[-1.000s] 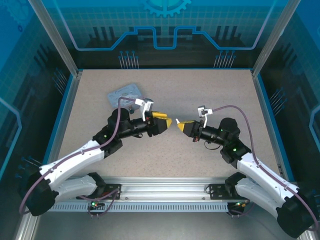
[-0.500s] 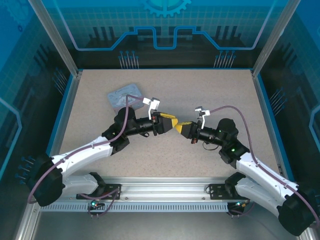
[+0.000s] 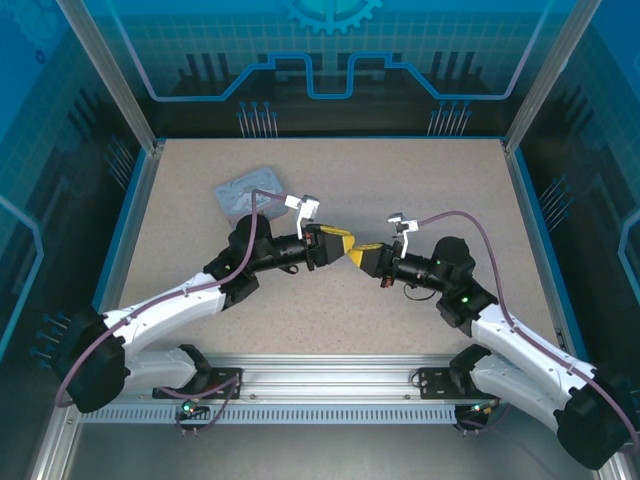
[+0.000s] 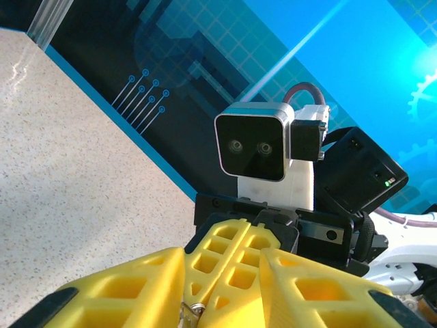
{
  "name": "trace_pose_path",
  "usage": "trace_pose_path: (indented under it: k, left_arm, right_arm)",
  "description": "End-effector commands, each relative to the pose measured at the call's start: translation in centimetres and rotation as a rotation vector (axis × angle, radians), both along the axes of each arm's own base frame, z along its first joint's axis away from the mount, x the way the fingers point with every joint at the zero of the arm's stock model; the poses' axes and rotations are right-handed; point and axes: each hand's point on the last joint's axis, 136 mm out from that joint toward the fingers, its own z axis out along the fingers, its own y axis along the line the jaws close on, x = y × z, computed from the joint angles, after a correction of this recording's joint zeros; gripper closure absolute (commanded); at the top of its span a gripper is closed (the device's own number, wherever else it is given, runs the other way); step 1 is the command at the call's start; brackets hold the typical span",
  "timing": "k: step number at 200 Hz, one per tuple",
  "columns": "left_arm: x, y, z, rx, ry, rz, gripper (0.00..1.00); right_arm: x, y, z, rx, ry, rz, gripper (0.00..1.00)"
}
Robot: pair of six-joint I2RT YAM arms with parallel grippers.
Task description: Unlock a padlock with a key
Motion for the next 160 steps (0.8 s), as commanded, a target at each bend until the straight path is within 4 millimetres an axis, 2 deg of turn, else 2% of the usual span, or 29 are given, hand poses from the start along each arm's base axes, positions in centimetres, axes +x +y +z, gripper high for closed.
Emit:
trace_pose_path:
  k: [1,51,85,108,119,126,160]
  left_arm:
    - [-0.4,-0.3,0.2,-0.007,-0.015,-0.022,0.70]
    - [-0.5,-0.7,-0.4,0.005,-0.004,-0.030,0.72]
    - [-0.5,-0.8,-0.5,0.011,-0.009,-0.032,0.83]
    - [-0.5,-0.6,-0.6,0.024,-0.020,-0.025,0.95]
    - [-0.5,-0.5,-0.4,0.039,-0.036,-0.017,1.00]
    - [-0.5,-0.3,-0.4,0.056,-0.048,-0.011,1.00]
    - [-0.8,0.8,-0.2,0.167,-0.136,0.017,1.00]
  right_arm:
    - [0.1,0.3,2.3,0.035,-0.068,-0.004,1.00]
    - [0.2,0.2,2.6,0.039,-0.071,-0.015,1.00]
    - [0.4,0.2,2.6,0.038,-0.065,-0.025,1.00]
    - [0.4,0.2,2.5,0.033,-0.057,-0.026,0.99]
    - [0.3,0.2,2.2,0.007,-0.052,-0.020,0.96]
    - [0.1,0.2,1.9,-0.016,-0.053,-0.014,0.93]
    - [-1.4,-0.9,0.7,-0.108,-0.081,0.008,0.63]
